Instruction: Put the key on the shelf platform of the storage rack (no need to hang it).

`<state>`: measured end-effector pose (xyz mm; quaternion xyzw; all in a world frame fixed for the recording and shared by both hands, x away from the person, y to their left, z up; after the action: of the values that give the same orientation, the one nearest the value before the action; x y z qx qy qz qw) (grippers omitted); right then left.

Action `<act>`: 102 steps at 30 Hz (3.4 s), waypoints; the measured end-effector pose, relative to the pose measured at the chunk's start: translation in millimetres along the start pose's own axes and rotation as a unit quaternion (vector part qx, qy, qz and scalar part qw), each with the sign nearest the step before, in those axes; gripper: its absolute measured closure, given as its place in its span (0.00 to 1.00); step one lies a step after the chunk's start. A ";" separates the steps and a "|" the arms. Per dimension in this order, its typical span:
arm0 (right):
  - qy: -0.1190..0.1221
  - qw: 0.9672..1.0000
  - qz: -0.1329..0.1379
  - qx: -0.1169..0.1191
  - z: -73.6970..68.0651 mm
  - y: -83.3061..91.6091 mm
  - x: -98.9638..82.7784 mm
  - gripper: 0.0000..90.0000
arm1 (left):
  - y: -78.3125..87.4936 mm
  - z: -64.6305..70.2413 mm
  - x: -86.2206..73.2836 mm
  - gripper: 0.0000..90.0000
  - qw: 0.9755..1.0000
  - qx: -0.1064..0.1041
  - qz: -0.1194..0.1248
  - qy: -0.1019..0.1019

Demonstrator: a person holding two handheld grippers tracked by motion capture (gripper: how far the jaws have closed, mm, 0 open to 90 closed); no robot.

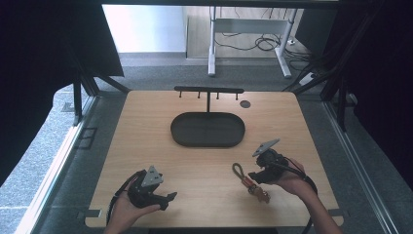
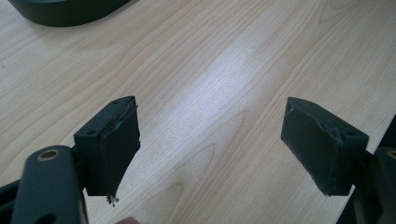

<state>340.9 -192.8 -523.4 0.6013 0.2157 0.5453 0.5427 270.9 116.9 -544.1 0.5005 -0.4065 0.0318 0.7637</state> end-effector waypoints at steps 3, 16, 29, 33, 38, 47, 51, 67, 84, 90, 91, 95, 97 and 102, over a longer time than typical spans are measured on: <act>0.001 1.000 -0.003 -0.001 -0.1 -2.2 1.7 0.48 | -0.2 -0.1 -0.4 0.22 1.000 0.000 -0.001 0.000; -0.006 1.000 -0.013 0.007 1.1 -15.7 2.1 0.48 | 0.3 -1.2 -0.5 0.22 1.000 0.001 0.000 0.002; -0.008 1.000 -0.015 0.020 -2.3 -26.1 1.5 0.48 | -1.2 -1.3 -1.4 0.22 1.000 0.001 -0.003 0.002; -0.004 1.000 -0.009 0.025 -7.4 -26.5 4.6 0.48 | -0.9 -1.3 -1.5 0.22 1.000 0.001 -0.002 0.002; 0.006 1.000 -0.004 0.028 -16.0 -25.8 7.4 0.48 | -1.5 -0.9 -1.6 0.22 1.000 0.001 -0.003 0.002; 0.006 0.999 -0.012 0.040 -25.8 -33.1 6.4 0.48 | -3.6 1.0 -2.3 0.22 1.000 0.000 -0.007 0.000; 0.013 0.999 -0.017 0.043 -29.9 -35.3 7.5 0.48 | -3.5 0.8 -2.2 0.22 1.000 0.000 -0.007 0.000; 0.025 0.998 -0.036 0.038 -35.3 -40.3 2.6 0.49 | -10.7 3.2 -5.6 0.22 1.000 -0.002 -0.022 -0.008; 0.035 0.997 -0.053 0.043 -40.8 -50.1 -5.9 0.52 | -21.7 4.6 -10.4 0.22 0.999 -0.006 -0.036 -0.009; 0.029 0.997 -0.054 0.042 -41.6 -49.8 -7.5 0.52 | -22.6 5.1 -10.7 0.22 0.999 -0.006 -0.038 -0.010; 0.027 0.997 -0.053 0.041 -41.8 -49.8 -7.5 0.52 | -23.0 5.3 -11.0 0.22 0.999 -0.007 -0.039 -0.010; 0.028 0.998 -0.051 0.040 -41.8 -49.9 -8.0 0.53 | -24.9 7.1 -12.4 0.22 0.999 -0.009 -0.045 -0.012; 0.028 0.998 -0.049 0.036 -41.2 -50.4 -8.5 0.54 | -26.2 8.9 -13.9 0.22 0.999 -0.012 -0.051 -0.013; 0.020 0.998 -0.046 0.031 -40.7 -52.1 -11.2 0.54 | -31.8 13.2 -18.6 0.22 0.997 -0.016 -0.068 -0.026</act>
<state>318.6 -168.8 -581.8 0.5961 0.2703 0.5249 0.5441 265.3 97.3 -577.4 0.5155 -0.3913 -0.0398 0.7612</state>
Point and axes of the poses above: each handheld gripper's, and its own axes: y roughly backward along the jaws, x roughly out of its top, z roughly to its right, the point moved 9 cm from there along -y, roughly forward along the jaws, and after that the axes turned 15 degrees about y, right-handed, at the moved point
